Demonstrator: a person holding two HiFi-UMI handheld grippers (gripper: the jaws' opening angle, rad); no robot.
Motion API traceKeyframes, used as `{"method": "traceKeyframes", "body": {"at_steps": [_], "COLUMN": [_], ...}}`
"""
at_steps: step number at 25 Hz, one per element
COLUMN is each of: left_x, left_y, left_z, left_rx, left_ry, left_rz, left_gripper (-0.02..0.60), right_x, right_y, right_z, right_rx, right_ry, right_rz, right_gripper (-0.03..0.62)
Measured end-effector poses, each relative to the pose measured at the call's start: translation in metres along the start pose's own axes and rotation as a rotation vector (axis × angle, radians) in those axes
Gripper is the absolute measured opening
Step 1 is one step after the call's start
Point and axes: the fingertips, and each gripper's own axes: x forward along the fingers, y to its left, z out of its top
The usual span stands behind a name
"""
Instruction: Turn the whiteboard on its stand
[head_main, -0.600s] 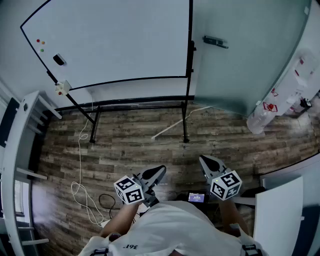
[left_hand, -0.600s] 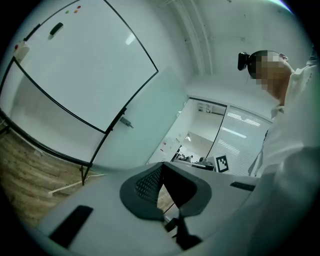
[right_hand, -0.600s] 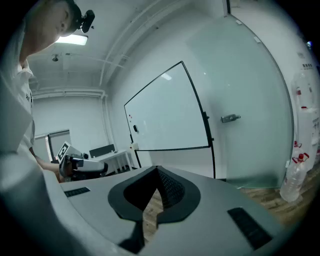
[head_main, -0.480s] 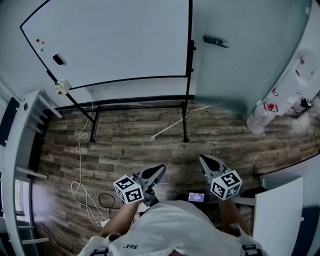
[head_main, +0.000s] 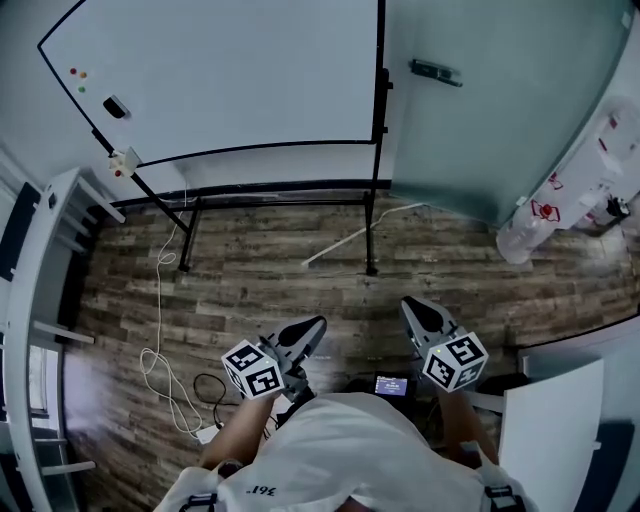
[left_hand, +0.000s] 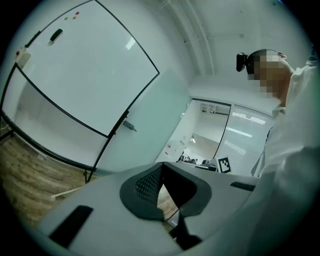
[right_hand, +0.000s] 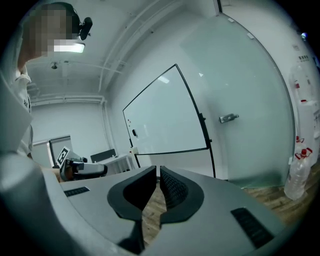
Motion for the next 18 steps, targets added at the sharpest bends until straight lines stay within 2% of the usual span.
{"method": "traceKeyframes", "body": {"at_steps": [9,13,18], "left_x": [0.014,0.018,0.018], "left_y": [0.006,0.011,0.029], "left_z": [0.004,0.008,0.016], "left_rx": [0.008,0.023,0.024], "left_ry": [-0.033,-0.033,-0.026], "left_rz": [0.045,0.054,0.068], "left_gripper": [0.006,0.006,0.006], "right_x": [0.002,0.012,0.032], "right_y": [-0.021,-0.03,-0.032], "right_z": [0.004,0.003,0.001], "right_rx": [-0.006,-0.004,0.007], "right_ry": [0.004,0.014,0.027], "right_rz": [0.022,0.031,0.026], "right_gripper": [0.032,0.066,0.077]}}
